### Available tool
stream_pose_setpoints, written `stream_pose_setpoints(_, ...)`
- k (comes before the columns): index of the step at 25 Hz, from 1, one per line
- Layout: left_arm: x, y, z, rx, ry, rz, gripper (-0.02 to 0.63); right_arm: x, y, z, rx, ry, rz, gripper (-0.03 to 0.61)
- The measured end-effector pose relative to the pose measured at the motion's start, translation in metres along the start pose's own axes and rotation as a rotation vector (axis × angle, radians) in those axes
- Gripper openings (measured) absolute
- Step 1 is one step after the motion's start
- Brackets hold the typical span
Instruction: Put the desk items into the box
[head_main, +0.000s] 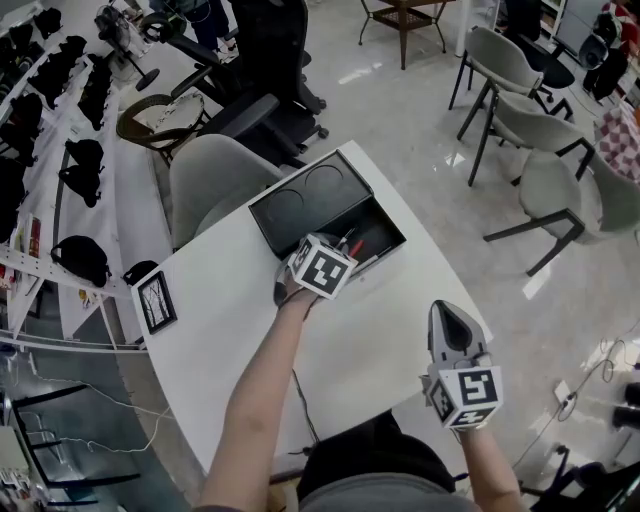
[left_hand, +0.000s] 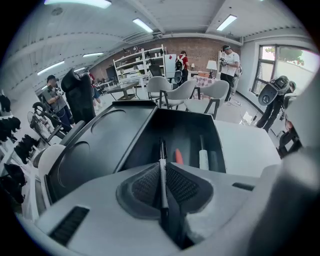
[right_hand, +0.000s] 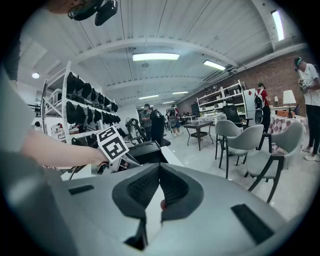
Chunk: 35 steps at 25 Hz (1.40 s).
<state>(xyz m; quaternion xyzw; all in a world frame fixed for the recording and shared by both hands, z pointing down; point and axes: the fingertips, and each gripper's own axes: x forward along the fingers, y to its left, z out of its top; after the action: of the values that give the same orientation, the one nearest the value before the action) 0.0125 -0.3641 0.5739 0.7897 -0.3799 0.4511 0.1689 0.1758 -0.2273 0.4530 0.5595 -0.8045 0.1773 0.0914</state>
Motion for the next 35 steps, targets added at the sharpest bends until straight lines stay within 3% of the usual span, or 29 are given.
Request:
stream_pose_setpoints(17, 0.014, 0.001, -0.010, 0.032, 0.086, -0.019, 0.046, 0.002, -0.001, 0.000, -0.001, 0.008, -0.004, 0.003)
stream_pose_setpoints(30, 0.012, 0.000, -0.010, 0.035, 0.079, -0.024, 0.069, 0.003, 0.000, 0.001, 0.002, 0.003, 0.003, 0.003)
stream_pose_setpoints(35, 0.001, 0.004, -0.004, 0.022, 0.030, 0.015, 0.069, 0.002, 0.000, 0.000, -0.001, -0.003, 0.005, 0.003)
